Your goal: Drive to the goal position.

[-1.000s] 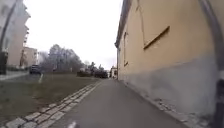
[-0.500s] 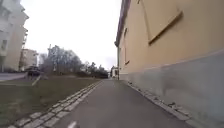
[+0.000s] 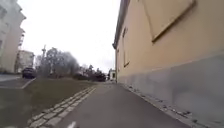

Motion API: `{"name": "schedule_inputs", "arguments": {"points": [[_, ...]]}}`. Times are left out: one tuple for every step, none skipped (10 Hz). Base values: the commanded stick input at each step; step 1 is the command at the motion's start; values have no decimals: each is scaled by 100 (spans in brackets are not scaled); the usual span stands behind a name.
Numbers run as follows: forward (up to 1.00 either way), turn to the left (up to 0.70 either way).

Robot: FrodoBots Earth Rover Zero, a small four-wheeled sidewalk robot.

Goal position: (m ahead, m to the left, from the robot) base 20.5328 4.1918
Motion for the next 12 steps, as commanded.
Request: {"name": "schedule_inputs", "arguments": {"points": [[100, 0], [100, 0], [100, 0], [100, 0], [100, 0], [100, 0], [100, 0], [100, 0], [100, 0], [100, 0], [100, 0], [100, 0]]}}
